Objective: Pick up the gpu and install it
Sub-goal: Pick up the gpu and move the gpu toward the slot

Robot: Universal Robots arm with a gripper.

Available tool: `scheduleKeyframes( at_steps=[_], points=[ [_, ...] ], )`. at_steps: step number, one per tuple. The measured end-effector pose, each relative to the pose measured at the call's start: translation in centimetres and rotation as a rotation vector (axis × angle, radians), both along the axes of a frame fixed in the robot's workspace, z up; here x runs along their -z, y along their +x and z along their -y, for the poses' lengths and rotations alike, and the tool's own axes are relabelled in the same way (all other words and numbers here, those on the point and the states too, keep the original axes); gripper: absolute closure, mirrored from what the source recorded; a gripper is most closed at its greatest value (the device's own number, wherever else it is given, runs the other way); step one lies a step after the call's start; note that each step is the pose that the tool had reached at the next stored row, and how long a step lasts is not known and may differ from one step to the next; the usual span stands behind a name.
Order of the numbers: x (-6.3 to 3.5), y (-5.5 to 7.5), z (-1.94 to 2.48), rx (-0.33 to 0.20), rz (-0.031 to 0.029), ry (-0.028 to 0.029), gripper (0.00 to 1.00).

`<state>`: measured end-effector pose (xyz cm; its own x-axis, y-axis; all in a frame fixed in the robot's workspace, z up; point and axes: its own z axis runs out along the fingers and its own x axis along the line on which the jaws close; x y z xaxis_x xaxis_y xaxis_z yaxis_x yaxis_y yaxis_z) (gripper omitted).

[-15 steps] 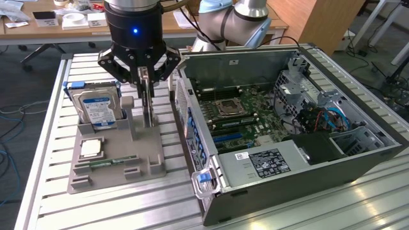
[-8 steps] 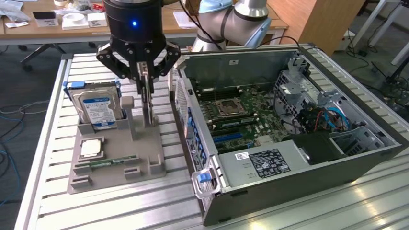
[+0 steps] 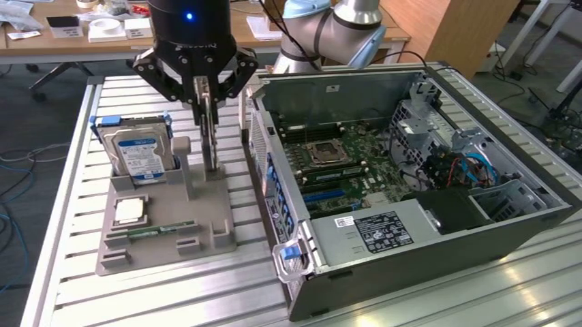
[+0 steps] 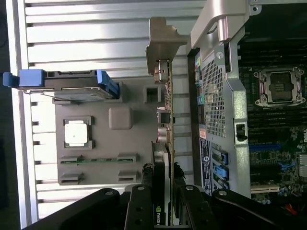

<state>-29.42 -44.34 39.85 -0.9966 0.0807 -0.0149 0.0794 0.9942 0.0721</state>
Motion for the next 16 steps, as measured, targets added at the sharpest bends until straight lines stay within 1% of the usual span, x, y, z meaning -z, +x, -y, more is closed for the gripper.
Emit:
scheduleKeyframes(
  at_steps=[8,16],
  points=[
    [-0.10,0.00,0.00,0.000,-0.0001,-0.0001,0.73],
    [-0.70,0.00,0.00,0.000,-0.0001,0.0000,0.73]
  ],
)
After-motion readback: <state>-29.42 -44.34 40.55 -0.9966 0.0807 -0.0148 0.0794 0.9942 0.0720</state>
